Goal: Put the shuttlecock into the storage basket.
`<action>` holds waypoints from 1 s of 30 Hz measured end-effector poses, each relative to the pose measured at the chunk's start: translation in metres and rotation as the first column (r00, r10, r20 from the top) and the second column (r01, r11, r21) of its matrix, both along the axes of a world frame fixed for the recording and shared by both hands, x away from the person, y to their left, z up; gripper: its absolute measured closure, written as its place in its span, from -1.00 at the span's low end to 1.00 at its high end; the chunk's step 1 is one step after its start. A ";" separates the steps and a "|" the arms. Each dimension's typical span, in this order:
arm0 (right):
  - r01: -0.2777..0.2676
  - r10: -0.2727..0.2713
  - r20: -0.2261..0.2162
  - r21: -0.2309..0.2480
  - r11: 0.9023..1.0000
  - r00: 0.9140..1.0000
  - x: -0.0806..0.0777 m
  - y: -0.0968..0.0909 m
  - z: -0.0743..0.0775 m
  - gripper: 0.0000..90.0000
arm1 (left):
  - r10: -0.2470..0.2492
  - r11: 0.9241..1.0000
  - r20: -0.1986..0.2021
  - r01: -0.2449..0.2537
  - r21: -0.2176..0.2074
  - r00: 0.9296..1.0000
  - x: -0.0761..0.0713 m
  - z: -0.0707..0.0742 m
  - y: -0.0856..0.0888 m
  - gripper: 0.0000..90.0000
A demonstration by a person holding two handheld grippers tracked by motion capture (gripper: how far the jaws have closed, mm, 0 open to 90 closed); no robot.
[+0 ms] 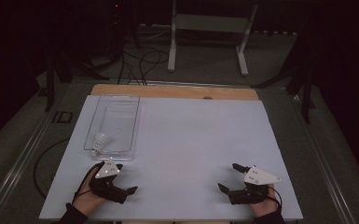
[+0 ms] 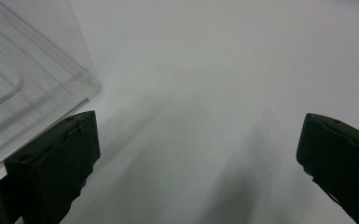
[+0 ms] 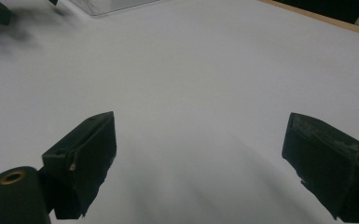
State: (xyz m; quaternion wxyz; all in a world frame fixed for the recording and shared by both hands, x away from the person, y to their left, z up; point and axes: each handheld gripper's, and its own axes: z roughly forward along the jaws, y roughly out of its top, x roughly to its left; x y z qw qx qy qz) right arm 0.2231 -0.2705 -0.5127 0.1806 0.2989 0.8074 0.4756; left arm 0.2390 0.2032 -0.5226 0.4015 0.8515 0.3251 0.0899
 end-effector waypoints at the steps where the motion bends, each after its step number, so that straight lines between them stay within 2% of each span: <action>1: 0.000 0.000 0.000 0.000 1.000 1.000 0.000 0.000 0.000 -0.78 | 0.001 1.000 0.005 -0.001 -0.002 1.000 -0.001 0.000 0.001 -1.00; 5: 0.001 -0.001 -0.004 0.002 1.000 1.000 0.000 0.000 0.000 -0.78 | 0.025 1.000 0.017 -0.025 0.006 1.000 -0.002 -0.001 0.001 -1.00; 8: -0.001 0.001 -0.004 0.001 1.000 1.000 0.000 0.000 0.000 -0.78 | 0.025 1.000 0.021 -0.025 0.008 0.999 -0.003 -0.002 0.000 -1.00; 11: 0.000 0.000 -0.004 -0.002 1.000 1.000 0.000 0.000 -0.001 -0.78 | 0.017 0.999 0.033 -0.018 0.036 0.999 -0.005 -0.002 -0.003 -1.00; 14: 0.001 -0.001 -0.005 -0.002 1.000 1.000 0.000 -0.001 -0.001 -0.78 | 0.015 0.999 0.041 -0.017 0.044 0.999 -0.006 -0.002 -0.004 -1.00; 20: 0.001 -0.001 -0.005 -0.004 1.000 1.000 0.000 -0.001 -0.001 -0.78 | 0.038 0.997 0.052 -0.041 0.070 0.998 -0.006 -0.003 -0.005 -1.00; 22: 0.001 -0.001 -0.005 -0.005 1.000 1.000 0.000 -0.001 -0.001 -0.78 | 0.037 0.997 0.048 -0.040 0.059 0.998 -0.006 -0.003 -0.005 -1.00; 30: 0.001 -0.001 -0.009 -0.001 1.000 1.000 0.001 -0.001 -0.001 -0.78 | 0.055 0.996 0.060 -0.058 0.062 0.997 -0.007 -0.003 -0.005 -1.00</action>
